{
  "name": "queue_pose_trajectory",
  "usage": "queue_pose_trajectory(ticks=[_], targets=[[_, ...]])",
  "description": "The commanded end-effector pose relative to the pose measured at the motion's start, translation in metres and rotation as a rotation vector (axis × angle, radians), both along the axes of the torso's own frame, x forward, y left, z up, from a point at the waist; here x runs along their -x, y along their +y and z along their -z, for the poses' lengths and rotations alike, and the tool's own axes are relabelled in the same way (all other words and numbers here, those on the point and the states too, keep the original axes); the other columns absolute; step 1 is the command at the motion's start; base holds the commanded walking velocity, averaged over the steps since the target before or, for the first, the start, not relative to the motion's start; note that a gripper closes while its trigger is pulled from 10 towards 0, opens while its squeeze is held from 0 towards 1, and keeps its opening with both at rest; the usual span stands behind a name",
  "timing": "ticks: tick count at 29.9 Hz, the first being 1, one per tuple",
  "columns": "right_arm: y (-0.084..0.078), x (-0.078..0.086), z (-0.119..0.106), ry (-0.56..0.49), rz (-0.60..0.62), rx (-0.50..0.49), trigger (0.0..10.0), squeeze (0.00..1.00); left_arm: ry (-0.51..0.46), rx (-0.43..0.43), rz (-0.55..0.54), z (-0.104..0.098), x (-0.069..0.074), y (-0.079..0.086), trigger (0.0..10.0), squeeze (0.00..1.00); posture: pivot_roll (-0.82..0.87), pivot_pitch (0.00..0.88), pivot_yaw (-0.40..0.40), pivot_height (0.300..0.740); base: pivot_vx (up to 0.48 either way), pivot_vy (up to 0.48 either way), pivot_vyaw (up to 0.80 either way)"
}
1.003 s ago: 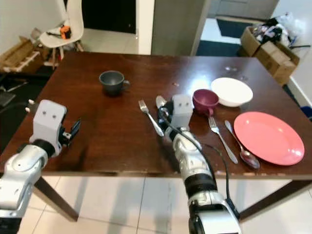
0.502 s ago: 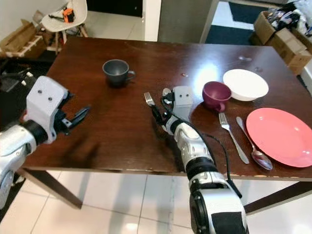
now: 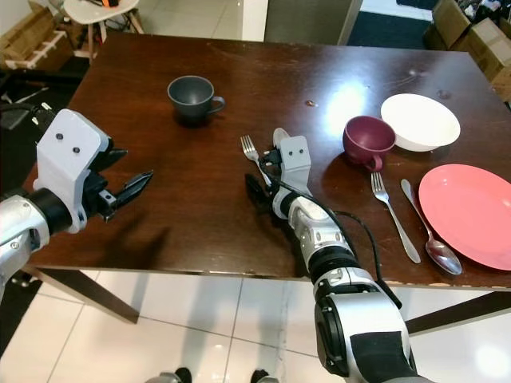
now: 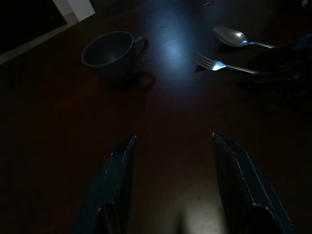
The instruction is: Setting the table
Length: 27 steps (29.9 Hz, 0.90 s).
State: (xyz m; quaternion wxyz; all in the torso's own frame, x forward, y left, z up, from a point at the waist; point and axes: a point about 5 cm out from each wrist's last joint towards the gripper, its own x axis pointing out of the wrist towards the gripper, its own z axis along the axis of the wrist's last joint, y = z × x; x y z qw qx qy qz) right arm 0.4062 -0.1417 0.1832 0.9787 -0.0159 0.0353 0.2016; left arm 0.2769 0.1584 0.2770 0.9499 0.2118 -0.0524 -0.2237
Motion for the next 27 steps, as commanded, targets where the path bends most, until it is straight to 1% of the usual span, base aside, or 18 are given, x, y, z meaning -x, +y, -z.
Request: queue_pose_trajectory(ticks=[1,2,3,4,9,13,17,21,27], targets=[[0.0,0.009,0.031,0.139,-0.028,0.038,2.7,0.0,0.008,-0.004,-0.008,-0.001,0.003,0.002,10.0,0.0,0.26,0.255,0.099,0.74,0.0,0.0,0.0],[0.0,0.01,0.035,0.157,-0.033,0.043,2.7,0.0,0.011,-0.004,-0.01,-0.001,0.003,0.001,10.0,0.0,0.26,0.255,0.099,0.74,0.0,0.0,0.0],[-0.001,0.01,0.037,0.173,-0.025,0.051,0.0,0.0,0.013,-0.004,-0.012,-0.001,0.003,0.002,10.0,0.0,0.26,0.255,0.1,0.74,0.0,0.0,0.0],[-0.005,0.011,0.041,0.197,-0.003,0.053,0.0,0.0,0.016,-0.002,-0.017,-0.001,0.003,0.002,10.0,0.0,0.26,0.254,0.1,0.74,0.0,0.0,0.0],[-0.01,0.012,0.045,0.227,0.032,0.058,0.0,0.0,0.018,0.001,-0.02,-0.001,0.003,0.001,10.0,0.0,0.25,0.253,0.098,0.74,0.0,0.0,0.0],[-0.012,0.012,0.045,0.24,0.048,0.031,0.0,0.0,0.02,0.008,-0.026,-0.001,0.002,0.001,10.0,0.0,0.25,0.253,0.098,0.74,0.0,0.0,0.0],[-0.011,0.012,0.045,0.245,0.04,0.008,0.0,0.0,0.021,0.013,-0.032,0.0,0.002,0.002,10.0,0.0,0.25,0.251,0.096,0.74,0.0,0.0,0.0],[-0.011,0.012,0.044,0.246,0.035,0.007,0.0,0.0,0.024,0.013,-0.035,0.0,0.002,0.001,10.0,0.0,0.25,0.251,0.095,0.74,0.0,0.0,0.0],[-0.01,0.01,0.039,0.231,0.016,-0.015,0.0,0.0,0.024,0.02,-0.043,0.001,0.0,0.0,10.0,0.0,0.24,0.245,0.087,0.74,0.0,0.0,0.0]])
